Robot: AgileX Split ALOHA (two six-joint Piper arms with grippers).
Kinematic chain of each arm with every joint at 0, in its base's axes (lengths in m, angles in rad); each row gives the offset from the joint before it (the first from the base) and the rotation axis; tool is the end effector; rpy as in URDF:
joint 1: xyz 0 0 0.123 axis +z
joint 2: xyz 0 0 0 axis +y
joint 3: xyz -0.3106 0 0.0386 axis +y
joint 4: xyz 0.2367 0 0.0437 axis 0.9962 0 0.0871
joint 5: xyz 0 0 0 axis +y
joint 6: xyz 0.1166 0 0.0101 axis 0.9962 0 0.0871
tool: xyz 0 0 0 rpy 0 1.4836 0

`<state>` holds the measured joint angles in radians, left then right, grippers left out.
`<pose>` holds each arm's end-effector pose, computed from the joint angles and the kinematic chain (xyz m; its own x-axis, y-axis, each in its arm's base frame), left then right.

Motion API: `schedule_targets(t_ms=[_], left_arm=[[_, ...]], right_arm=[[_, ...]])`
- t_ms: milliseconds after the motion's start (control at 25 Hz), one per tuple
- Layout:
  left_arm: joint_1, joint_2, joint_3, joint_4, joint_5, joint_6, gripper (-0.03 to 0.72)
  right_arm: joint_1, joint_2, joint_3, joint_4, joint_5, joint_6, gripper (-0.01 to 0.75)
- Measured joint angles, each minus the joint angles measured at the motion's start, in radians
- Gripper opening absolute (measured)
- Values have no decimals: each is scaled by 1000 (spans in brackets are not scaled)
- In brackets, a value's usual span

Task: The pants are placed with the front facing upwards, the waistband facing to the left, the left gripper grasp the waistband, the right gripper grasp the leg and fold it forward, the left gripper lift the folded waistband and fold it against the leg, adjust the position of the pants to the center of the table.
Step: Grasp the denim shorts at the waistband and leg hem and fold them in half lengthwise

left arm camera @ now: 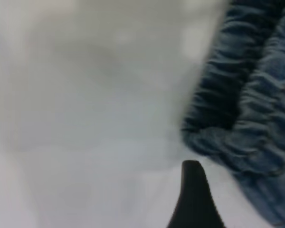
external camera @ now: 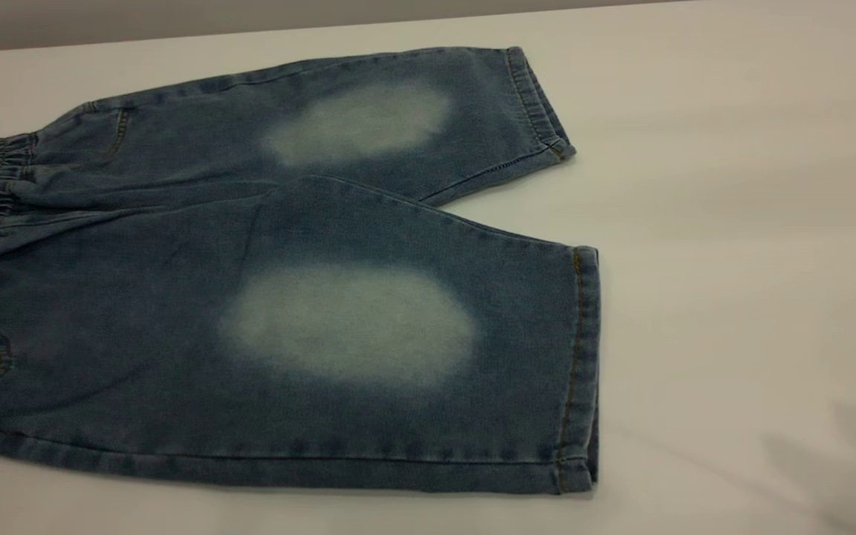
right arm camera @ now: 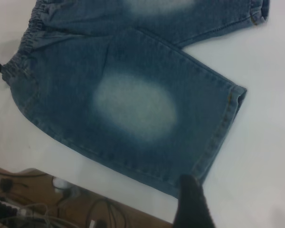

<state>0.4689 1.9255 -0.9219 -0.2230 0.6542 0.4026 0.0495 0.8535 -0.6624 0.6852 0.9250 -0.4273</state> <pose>0.2832 0.1258 0.1087 -0.9690 -0.2435 -0.0419 -0.2365 0.9631 -0.1285 0.1250 0.0654 0.3011 -0.7944 -0.0136 -0.6073 -0.3318 0.8471 0.4151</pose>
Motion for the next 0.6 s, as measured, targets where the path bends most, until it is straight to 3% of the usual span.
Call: schedule_targets(t_ms=[600], left_arm=[[-2,75,0,13,-81,6,446]], right_arm=[[0,0,0,0,0,-1,404]])
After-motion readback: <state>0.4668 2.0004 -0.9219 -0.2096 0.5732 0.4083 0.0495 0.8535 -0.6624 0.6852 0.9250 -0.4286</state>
